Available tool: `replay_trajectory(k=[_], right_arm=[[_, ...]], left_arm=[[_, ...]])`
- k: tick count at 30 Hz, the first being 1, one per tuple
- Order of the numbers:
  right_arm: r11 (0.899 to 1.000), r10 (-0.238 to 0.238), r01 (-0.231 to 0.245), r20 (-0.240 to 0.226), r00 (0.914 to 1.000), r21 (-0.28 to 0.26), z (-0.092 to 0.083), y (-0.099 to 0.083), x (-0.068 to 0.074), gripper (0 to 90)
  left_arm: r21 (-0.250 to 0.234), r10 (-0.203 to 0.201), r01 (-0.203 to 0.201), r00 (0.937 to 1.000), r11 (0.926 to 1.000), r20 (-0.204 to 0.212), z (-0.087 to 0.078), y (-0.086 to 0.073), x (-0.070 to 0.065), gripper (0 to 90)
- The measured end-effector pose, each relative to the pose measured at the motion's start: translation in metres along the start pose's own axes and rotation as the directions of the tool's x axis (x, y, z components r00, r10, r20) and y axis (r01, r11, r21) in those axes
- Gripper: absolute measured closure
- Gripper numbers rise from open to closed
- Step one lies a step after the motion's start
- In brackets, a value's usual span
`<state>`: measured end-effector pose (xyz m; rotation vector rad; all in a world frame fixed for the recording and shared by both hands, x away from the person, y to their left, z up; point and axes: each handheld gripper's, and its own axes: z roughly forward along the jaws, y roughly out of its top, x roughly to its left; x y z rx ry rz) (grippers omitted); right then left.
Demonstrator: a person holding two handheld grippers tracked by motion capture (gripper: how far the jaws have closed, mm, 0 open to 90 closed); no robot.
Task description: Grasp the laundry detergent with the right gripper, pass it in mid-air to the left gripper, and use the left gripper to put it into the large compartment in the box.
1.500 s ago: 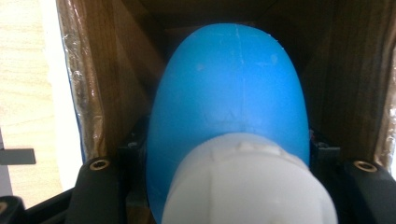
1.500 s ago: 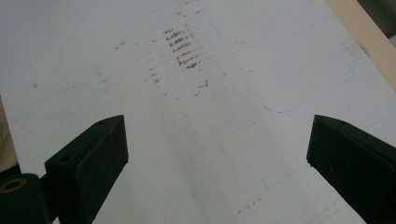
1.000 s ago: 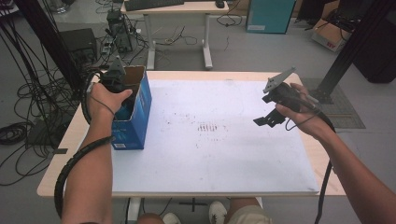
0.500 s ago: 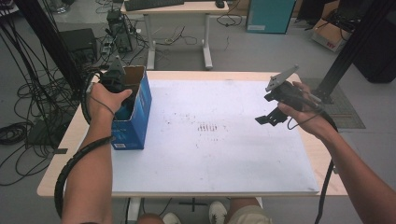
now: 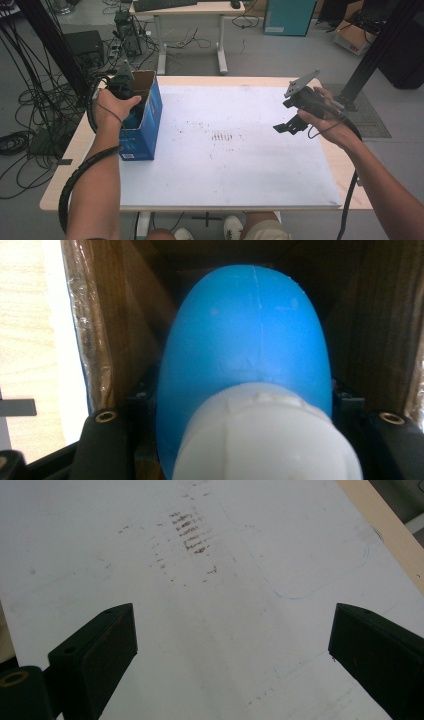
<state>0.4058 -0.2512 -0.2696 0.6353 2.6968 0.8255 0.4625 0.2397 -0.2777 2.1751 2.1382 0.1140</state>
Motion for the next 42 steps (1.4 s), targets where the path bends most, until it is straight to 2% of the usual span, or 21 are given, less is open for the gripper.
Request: replay_trajectory(k=[13,14,22,23,25,42], right_arm=[[1.0,-0.012,0.012,-0.001,0.9999,-0.003,-0.0001,-0.0014,-0.0009,5.2],[1.0,-0.001,0.001,0.001,1.0,-0.005,0.0001,-0.0012,0.0002,5.2],[1.0,-0.001,0.001,-0.002,1.0,-0.003,-0.0001,-0.0005,0.001,5.2],[1.0,-0.015,0.015,-0.004,0.9999,0.0,-0.0009,-0.0008,-0.0002,5.2],[1.0,0.003,-0.003,0.002,1.0,-0.001,-0.0016,-0.0008,0.0007,5.2],[1.0,0.002,-0.002,0.002,1.0,-0.004,-0.001,-0.0048,-0.0001,5.2]], left_arm=[[-0.005,0.0,0.0,1.0,1.0,0.0,0.0003,-0.0006,0.0005,36.6],[-0.005,-0.001,0.001,1.0,1.0,0.0,0.0003,-0.0007,0.0004,36.6],[-0.007,-0.002,0.002,1.0,1.0,0.0,0.0004,-0.0009,0.0005,36.6],[-0.006,-0.002,0.002,1.0,1.0,0.0,0.0004,-0.0008,0.0004,36.6],[-0.004,0.0,0.0,1.0,1.0,-0.002,0.0003,-0.0004,0.0001,36.6],[0.0,0.0,0.0,1.0,1.0,-0.004,0.0008,0.0004,-0.0007,36.5]])
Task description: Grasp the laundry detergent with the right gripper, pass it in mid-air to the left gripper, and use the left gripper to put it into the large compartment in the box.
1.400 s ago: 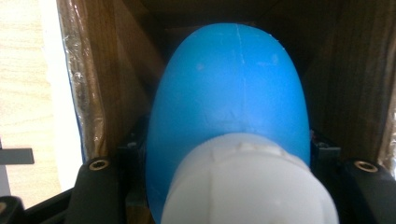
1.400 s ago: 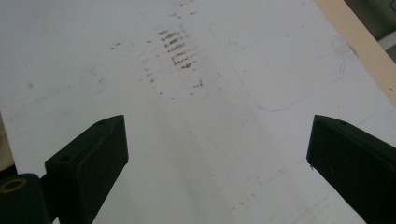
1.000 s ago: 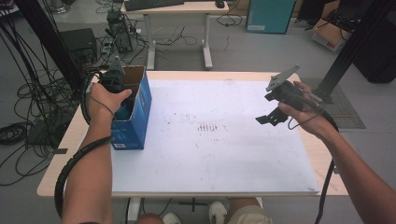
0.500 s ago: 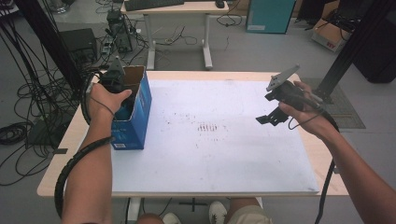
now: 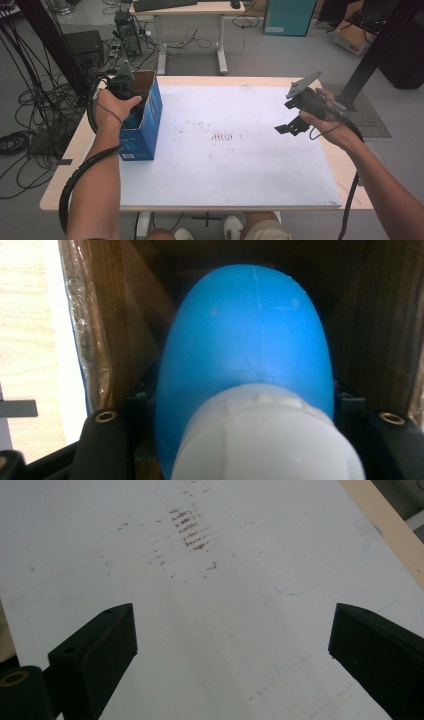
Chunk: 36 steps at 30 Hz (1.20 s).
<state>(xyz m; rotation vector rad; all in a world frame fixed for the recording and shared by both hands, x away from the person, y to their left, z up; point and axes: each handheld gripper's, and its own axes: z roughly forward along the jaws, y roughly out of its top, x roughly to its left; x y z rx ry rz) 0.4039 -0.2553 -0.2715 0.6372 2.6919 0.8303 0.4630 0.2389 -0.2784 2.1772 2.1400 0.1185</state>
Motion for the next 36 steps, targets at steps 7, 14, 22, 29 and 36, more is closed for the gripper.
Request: replay_trajectory(k=[7,14,22,29,36], right_arm=[[1.0,0.003,-0.003,-0.001,1.0,0.005,0.001,-0.001,0.0,5.2],[1.0,0.005,-0.005,-0.002,1.0,0.002,0.002,-0.001,0.001,5.2],[1.0,0.004,-0.004,-0.003,1.0,0.004,0.002,-0.001,0.0,5.2],[1.0,0.0,0.0,-0.003,1.0,-0.005,0.002,-0.001,0.001,5.2],[1.0,-0.002,0.002,-0.001,1.0,-0.006,0.0,0.001,0.001,5.2]], left_arm=[[0.002,0.002,-0.002,1.0,1.0,-0.001,0.0,0.0,0.0,36.5],[0.0,0.003,-0.003,1.0,1.0,0.002,0.0,0.0,0.0,36.5],[0.005,0.01,-0.01,0.9999,0.9999,0.003,0.003,0.0,0.0,35.9],[0.0,0.01,-0.01,0.9999,1.0,0.006,0.001,-0.001,0.0,36.0],[-0.028,0.01,-0.009,0.9999,0.9996,0.009,-0.012,-0.003,-0.001,33.3]])
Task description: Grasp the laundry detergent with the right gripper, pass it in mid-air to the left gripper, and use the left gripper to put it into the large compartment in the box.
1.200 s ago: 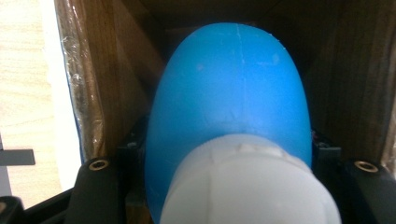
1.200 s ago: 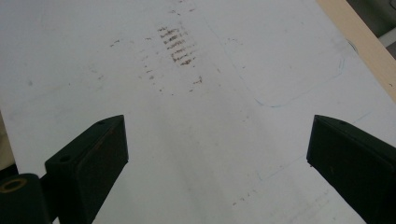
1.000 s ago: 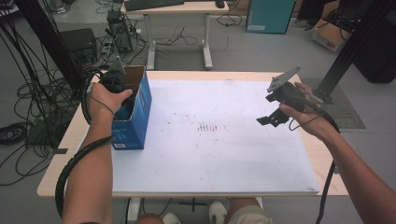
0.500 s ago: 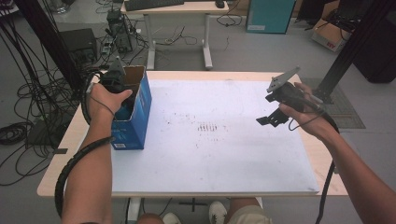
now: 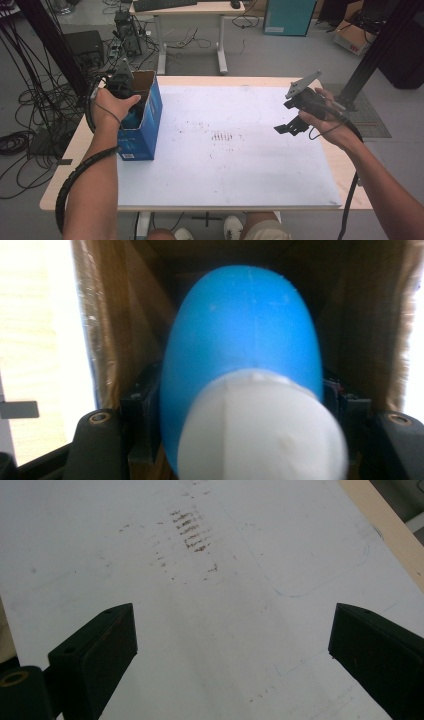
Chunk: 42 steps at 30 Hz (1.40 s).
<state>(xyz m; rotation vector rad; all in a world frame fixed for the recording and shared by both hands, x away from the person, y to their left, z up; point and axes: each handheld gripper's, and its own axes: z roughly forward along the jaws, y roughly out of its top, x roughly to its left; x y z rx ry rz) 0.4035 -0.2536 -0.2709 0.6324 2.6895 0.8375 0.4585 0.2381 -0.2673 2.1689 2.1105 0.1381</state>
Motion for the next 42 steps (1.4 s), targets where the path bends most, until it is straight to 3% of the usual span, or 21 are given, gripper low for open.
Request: replay_trajectory(k=[14,21,26,33,38,42], right_arm=[[1.0,-0.001,0.001,0.002,1.0,0.003,-0.001,0.006,-0.001,5.1],[1.0,0.006,-0.006,0.004,1.0,0.025,0.001,0.012,-0.001,5.2],[0.999,-0.004,0.004,0.005,1.0,0.043,0.001,0.016,-0.006,5.1],[0.998,-0.032,0.031,0.013,0.9994,0.056,0.003,0.021,-0.018,5.0],[0.996,-0.013,0.012,0.013,0.9998,0.087,0.006,0.023,-0.019,5.1],[0.993,-0.05,0.049,0.01,0.9987,0.105,0.007,0.025,-0.024,5.1]], left_arm=[[-0.053,0.038,-0.04,0.9987,0.9978,-0.034,-0.044,-0.013,-0.01,29.2],[-0.102,0.053,-0.059,0.9967,0.9931,-0.062,-0.072,-0.023,-0.011,25.9],[-0.139,0.09,-0.097,0.9946,0.9855,-0.051,-0.088,-0.029,-0.024,22.8],[-0.177,0.186,-0.184,0.9826,0.967,-0.005,-0.099,-0.031,-0.063,17.1],[-0.191,0.246,-0.236,0.9689,0.9527,0.029,-0.095,-0.029,-0.089,15.1],[-0.185,0.298,-0.287,0.9542,0.9398,0.031,-0.088,-0.026,-0.108,14.2]])
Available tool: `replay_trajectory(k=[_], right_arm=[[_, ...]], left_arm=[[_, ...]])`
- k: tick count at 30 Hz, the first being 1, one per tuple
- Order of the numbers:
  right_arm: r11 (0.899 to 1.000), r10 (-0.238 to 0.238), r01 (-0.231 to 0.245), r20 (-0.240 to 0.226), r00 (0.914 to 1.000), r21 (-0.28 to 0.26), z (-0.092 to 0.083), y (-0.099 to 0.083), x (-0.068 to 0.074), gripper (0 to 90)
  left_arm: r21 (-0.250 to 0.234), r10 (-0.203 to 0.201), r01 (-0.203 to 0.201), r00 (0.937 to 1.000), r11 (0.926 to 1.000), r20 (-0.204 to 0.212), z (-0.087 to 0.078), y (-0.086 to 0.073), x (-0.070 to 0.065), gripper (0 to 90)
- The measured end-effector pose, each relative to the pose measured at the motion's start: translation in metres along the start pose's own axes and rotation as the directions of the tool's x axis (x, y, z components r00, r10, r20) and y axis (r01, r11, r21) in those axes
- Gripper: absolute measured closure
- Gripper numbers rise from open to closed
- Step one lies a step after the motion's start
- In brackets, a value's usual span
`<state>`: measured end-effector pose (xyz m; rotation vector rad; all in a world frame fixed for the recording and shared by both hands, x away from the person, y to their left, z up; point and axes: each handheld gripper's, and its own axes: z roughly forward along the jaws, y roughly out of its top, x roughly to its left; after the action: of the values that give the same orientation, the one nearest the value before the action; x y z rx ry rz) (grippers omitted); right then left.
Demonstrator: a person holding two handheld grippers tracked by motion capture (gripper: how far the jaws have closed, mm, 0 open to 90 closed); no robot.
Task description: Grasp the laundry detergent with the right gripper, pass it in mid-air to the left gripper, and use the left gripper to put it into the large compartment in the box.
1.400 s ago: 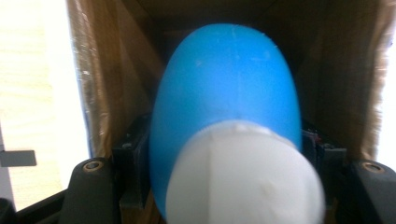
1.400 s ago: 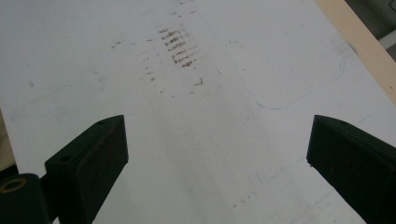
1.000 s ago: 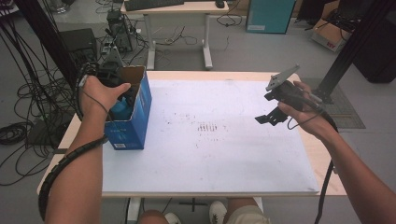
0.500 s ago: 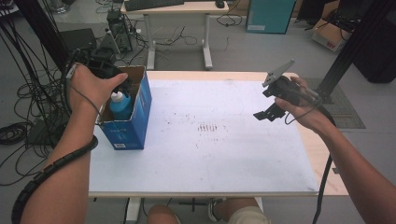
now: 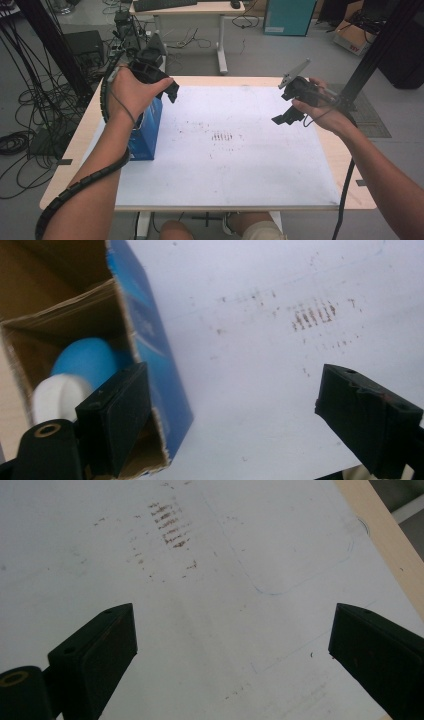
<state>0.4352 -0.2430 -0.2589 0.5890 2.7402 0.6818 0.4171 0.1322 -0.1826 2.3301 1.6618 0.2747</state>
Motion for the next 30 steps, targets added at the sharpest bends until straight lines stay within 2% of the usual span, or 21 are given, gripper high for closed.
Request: replay_trajectory(k=[5,8,13,21,30], right_arm=[[1.0,-0.002,0.002,0.012,0.9999,0.014,-0.002,0.0,-0.006,5.2],[1.0,-0.001,0.0,0.019,0.9998,0.029,-0.003,0.0,-0.007,5.1],[1.0,-0.019,0.019,0.016,0.9997,0.024,-0.001,-0.001,-0.01,5.2],[0.999,-0.035,0.034,0.012,0.9993,0.039,0.0,-0.001,-0.013,5.3],[0.999,-0.022,0.022,0.017,0.9996,0.036,0.0,-0.005,-0.014,5.3]], left_arm=[[-0.004,0.028,-0.028,0.9989,0.9996,0.037,0.006,0.007,-0.013,12.2],[-0.005,0.037,-0.037,0.9982,0.9993,0.047,0.01,0.011,-0.016,11.6],[0.0,0.04,-0.04,0.9977,0.9992,0.054,0.016,0.014,-0.02,10.9],[0.007,0.038,-0.039,0.9969,0.9992,0.069,0.023,0.013,-0.021,10.6],[0.008,0.031,-0.032,0.9973,0.9995,0.066,0.024,0.012,-0.02,10.6]])
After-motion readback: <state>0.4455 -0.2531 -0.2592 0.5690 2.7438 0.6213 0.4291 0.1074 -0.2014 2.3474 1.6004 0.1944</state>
